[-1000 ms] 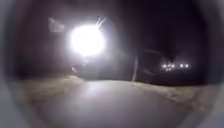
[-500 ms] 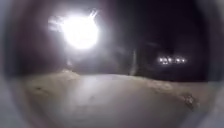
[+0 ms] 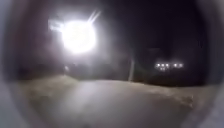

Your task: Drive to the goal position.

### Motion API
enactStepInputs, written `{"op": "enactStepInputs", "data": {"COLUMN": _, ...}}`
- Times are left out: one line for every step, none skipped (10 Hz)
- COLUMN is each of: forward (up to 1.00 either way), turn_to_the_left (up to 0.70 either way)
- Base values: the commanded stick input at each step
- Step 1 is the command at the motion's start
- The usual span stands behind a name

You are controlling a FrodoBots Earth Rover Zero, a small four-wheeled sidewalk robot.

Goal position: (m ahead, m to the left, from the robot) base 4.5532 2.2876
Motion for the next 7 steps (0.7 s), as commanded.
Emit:
{"op": "enactStepInputs", "data": {"forward": 1.00, "turn_to_the_left": 0.22}}
{"op": "enactStepInputs", "data": {"forward": 1.00, "turn_to_the_left": 0.23}}
{"op": "enactStepInputs", "data": {"forward": 1.00, "turn_to_the_left": 0.23}}
{"op": "enactStepInputs", "data": {"forward": 1.00, "turn_to_the_left": 0.21}}
{"op": "enactStepInputs", "data": {"forward": 1.00, "turn_to_the_left": 0.15}}
{"op": "enactStepInputs", "data": {"forward": 1.00, "turn_to_the_left": 0.15}}
{"op": "enactStepInputs", "data": {"forward": 1.00, "turn_to_the_left": 0.15}}
